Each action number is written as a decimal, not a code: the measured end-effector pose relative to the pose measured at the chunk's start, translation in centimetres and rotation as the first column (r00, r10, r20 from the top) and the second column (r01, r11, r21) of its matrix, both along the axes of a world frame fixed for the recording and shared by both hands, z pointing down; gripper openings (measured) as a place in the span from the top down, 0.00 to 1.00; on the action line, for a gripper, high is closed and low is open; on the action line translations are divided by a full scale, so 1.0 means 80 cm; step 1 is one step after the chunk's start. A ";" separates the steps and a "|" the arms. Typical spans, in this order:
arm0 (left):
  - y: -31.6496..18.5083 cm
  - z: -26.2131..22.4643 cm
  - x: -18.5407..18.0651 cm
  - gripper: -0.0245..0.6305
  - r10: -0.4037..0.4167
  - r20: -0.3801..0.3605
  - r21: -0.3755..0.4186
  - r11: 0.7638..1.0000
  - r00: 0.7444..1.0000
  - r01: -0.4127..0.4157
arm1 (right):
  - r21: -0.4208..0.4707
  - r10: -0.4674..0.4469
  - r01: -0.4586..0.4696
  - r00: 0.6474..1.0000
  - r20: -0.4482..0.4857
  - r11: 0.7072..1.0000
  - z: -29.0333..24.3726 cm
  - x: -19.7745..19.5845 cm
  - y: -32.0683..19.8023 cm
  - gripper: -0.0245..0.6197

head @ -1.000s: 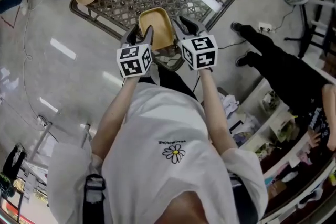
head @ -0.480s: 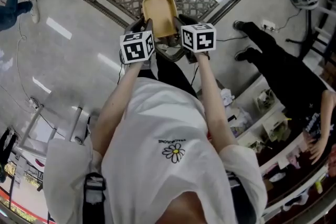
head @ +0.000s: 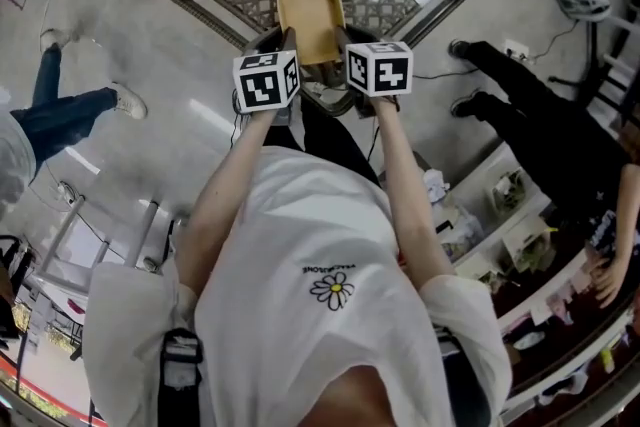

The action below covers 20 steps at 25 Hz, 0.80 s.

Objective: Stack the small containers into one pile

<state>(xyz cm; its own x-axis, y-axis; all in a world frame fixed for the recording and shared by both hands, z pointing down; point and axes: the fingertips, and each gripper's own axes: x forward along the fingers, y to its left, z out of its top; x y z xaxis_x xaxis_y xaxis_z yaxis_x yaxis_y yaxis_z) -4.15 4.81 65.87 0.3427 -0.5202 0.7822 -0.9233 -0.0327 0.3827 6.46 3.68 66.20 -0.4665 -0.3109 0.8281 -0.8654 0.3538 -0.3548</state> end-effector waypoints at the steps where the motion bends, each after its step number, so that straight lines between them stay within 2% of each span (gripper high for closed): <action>1: -0.007 -0.007 -0.001 0.86 -0.001 -0.002 0.024 1.000 1.000 0.001 | 0.017 0.025 -0.025 1.000 0.010 1.000 -0.007 0.000 -0.006 0.89; 5: -0.052 -0.060 0.002 0.87 0.032 0.024 0.182 0.983 0.999 -0.036 | 0.138 0.105 -0.110 0.994 0.041 0.984 -0.057 0.003 -0.045 0.89; 7: -0.076 -0.097 0.007 0.87 0.052 0.045 0.270 0.961 0.998 -0.062 | 0.212 0.140 -0.150 0.988 0.058 0.966 -0.092 0.007 -0.064 0.89; 9: -0.101 -0.137 0.013 0.88 0.074 0.074 0.357 0.929 0.995 -0.096 | 0.291 0.182 -0.197 0.980 0.079 0.936 -0.130 0.014 -0.083 0.89; 11: -0.123 -0.178 0.020 0.88 0.098 0.107 0.442 0.887 0.989 -0.135 | 0.376 0.224 -0.246 0.969 0.103 0.893 -0.171 0.021 -0.100 0.89; 14: -0.144 -0.243 0.031 0.88 0.124 0.147 0.555 0.811 0.981 -0.185 | 0.497 0.275 -0.309 0.951 0.142 0.811 -0.235 0.031 -0.111 0.89; 20: -0.155 -0.380 0.054 0.89 0.144 0.186 0.742 0.628 0.972 -0.235 | 0.686 0.330 -0.394 0.915 0.231 0.612 -0.364 0.052 -0.106 0.90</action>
<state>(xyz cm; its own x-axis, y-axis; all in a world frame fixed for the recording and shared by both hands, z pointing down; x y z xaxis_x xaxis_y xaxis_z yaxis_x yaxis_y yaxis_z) 0.18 -7.60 35.49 0.4480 -0.8755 0.1811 -0.8933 -0.4466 0.0509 10.61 -4.83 37.10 -0.2338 -0.9396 0.2502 -0.9617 0.1855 -0.2019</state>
